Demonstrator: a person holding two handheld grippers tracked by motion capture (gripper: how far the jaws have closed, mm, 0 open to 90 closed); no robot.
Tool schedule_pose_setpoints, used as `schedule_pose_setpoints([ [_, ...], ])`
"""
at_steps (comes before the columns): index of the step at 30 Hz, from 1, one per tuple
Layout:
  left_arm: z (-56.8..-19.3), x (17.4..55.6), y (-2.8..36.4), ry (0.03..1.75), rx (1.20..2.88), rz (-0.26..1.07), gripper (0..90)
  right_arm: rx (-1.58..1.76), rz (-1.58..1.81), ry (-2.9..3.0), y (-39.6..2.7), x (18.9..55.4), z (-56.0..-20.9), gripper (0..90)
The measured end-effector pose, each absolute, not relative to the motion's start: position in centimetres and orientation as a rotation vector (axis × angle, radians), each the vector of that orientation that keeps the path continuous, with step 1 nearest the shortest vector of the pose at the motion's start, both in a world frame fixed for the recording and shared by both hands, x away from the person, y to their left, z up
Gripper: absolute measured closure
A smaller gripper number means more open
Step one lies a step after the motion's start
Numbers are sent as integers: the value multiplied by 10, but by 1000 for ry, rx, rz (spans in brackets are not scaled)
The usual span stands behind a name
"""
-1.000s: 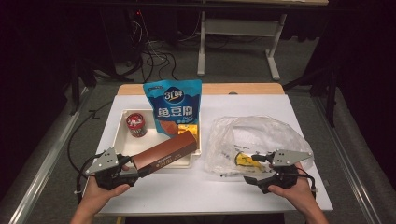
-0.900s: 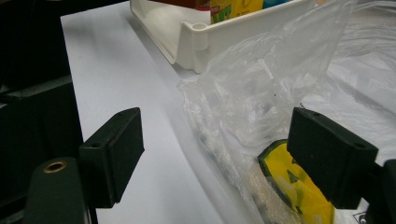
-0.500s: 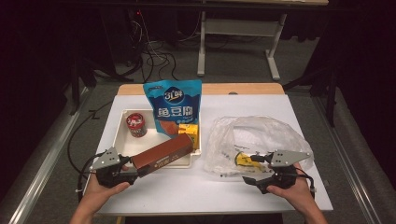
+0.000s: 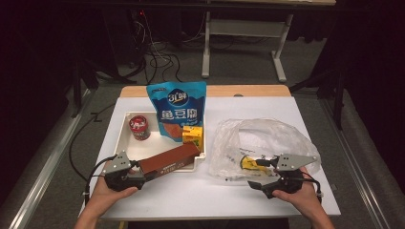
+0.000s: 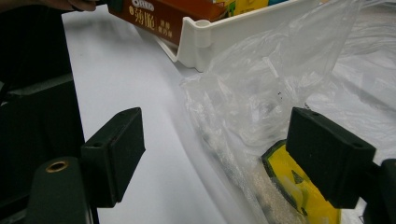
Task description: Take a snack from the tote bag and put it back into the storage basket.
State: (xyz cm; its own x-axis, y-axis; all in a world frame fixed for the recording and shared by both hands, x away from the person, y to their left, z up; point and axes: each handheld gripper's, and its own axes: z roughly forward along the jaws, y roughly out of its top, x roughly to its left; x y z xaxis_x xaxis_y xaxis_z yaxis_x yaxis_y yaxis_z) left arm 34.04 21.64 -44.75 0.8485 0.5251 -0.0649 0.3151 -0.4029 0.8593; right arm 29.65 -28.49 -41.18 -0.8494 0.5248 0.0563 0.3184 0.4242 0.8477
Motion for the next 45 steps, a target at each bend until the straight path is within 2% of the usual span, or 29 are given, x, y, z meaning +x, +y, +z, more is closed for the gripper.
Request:
schedule_pose_setpoints([
  [6,-450,341,216,677,2012,270,370,743,1388,2464,-285,296,-413,200],
  [13,-442,339,223,753,1960,294,287,733,1389,2465,-285,296,-414,202],
  [21,-429,332,230,852,1862,337,272,733,1386,2472,-283,296,-414,201],
  [23,-422,329,230,890,1814,354,318,734,1385,2472,-284,296,-414,202],
  [26,-410,313,223,926,1768,372,561,734,1388,2470,-285,295,-414,201],
  [28,-408,303,214,960,1795,396,779,742,1384,2471,-285,296,-415,201],
  [30,-411,295,208,998,1811,398,898,740,1386,2473,-284,296,-416,201],
  [37,-423,284,194,1057,1881,394,900,731,1384,2476,-283,295,-415,202],
  [45,-435,296,201,1137,1861,371,900,742,1383,2478,-285,296,-417,202],
])
